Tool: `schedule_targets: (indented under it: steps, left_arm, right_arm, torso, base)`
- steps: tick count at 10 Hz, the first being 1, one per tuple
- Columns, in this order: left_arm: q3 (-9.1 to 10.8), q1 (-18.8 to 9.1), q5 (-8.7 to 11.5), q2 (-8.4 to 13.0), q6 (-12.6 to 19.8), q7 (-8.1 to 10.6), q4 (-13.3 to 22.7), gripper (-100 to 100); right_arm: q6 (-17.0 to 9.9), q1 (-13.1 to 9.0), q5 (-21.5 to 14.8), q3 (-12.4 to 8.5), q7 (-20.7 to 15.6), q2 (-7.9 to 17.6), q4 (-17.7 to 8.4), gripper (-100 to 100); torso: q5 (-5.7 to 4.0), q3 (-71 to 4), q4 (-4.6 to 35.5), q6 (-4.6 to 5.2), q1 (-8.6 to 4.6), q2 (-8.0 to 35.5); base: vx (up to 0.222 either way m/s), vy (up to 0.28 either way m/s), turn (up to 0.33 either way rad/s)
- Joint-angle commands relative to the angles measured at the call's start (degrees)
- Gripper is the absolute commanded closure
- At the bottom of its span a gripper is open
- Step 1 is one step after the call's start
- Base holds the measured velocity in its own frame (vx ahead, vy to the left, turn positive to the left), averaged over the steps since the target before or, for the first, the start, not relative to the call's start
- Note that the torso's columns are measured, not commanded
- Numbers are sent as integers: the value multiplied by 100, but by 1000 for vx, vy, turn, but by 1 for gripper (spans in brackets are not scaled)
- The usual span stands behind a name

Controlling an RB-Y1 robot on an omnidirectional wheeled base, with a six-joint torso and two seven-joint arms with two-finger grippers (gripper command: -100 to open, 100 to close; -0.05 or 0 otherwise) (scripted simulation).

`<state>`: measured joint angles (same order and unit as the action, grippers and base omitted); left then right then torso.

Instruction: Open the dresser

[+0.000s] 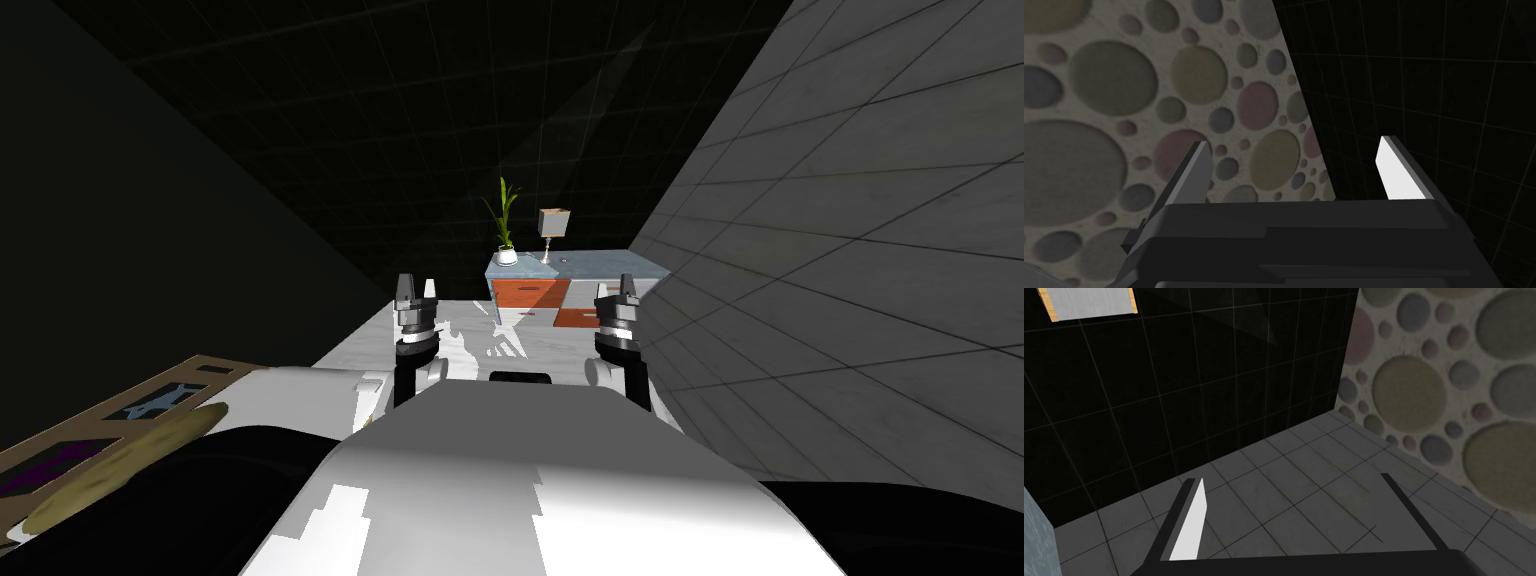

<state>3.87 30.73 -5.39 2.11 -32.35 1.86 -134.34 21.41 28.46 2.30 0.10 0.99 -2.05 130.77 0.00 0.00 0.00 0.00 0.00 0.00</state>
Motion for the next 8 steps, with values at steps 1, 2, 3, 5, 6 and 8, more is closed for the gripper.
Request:
schedule_targets:
  steps: [1, 2, 3, 5, 6, 8]
  left_arm:
    - [0, 0, 0, 0, 0, 0, 0, 0]
    - [0, 0, 0, 0, 0, 0, 0, 0]
    - [0, 0, 0, 0, 0, 0, -1, 0]
    - [0, 0, 0, 0, 0, 0, -1, 0]
    - [0, 0, 0, 0, 0, 0, -1, 0]
    - [0, 0, 0, 0, 0, 0, -2, 0]
  right_arm:
    - [0, 0, 0, 0, 0, 0, 0, 0]
    - [0, 0, 0, 0, 0, 0, 0, 0]
    - [0, 0, 0, 0, 0, 0, 1, 0]
    - [0, 0, 0, 0, 0, 0, 1, 0]
    - [0, 0, 0, 0, 0, 0, 1, 0]
    - [1, 0, 0, 0, 0, 0, 2, 0]
  torso:
    - [0, -467, 235, 0, 0, 232]
    - [0, -1200, 600, 0, 0, 597]
    - [0, -2014, 1006, 0, 0, 1003]
    - [0, -3692, 1846, 0, 0, 1845]
    - [0, -4536, 2268, 0, 0, 2269]
    - [0, -6227, 3114, 0, 0, 3116]
  base:
    - [0, 0, 0]
    - [0, 0, 0]
    - [0, 0, 0]
    - [0, 0, 0]
    - [0, 0, 0]
    - [0, 0, 0]
